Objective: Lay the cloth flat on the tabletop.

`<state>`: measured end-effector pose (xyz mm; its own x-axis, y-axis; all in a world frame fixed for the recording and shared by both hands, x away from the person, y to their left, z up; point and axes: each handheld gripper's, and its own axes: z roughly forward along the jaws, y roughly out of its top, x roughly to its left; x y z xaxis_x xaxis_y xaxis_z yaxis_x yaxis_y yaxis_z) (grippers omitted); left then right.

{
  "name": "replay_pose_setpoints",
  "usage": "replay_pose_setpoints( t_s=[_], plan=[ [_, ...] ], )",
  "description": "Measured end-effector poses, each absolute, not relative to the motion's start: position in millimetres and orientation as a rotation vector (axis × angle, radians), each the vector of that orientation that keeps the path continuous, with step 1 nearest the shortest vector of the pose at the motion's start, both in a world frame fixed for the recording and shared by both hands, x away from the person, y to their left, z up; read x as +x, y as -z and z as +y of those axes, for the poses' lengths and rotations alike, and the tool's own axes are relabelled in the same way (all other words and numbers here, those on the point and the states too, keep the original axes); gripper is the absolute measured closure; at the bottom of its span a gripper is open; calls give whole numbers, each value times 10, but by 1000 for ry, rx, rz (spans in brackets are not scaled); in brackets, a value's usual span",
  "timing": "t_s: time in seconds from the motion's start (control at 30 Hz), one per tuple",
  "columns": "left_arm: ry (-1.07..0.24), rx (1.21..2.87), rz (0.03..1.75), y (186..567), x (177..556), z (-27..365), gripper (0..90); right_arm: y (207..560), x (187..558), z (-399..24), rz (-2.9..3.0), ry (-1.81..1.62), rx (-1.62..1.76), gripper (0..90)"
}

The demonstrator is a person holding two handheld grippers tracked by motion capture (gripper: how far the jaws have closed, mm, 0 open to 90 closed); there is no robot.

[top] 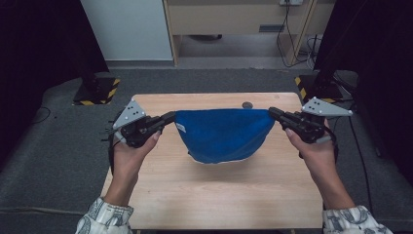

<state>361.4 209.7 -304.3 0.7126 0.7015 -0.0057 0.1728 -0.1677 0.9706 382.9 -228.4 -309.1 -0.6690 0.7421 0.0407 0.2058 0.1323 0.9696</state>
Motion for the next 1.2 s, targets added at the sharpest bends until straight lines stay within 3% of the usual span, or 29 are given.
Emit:
replay_pose_setpoints(
  t_s=[0.2,0.33,0.8,1.2],
  plan=[
    [-525,1712,657,2964,3388,2120,896,2966,3548,-2280,1949,-1547,872,877],
    [-513,1753,673,3013,3470,2129,896,3014,3485,-2228,1977,-1484,865,877],
    [-415,1791,843,3578,4167,2025,896,3639,4162,-2230,2034,-1391,1012,876],
    [-441,1823,907,3790,4593,1908,896,3860,4610,-2217,2012,-1359,1085,877]
  ],
)
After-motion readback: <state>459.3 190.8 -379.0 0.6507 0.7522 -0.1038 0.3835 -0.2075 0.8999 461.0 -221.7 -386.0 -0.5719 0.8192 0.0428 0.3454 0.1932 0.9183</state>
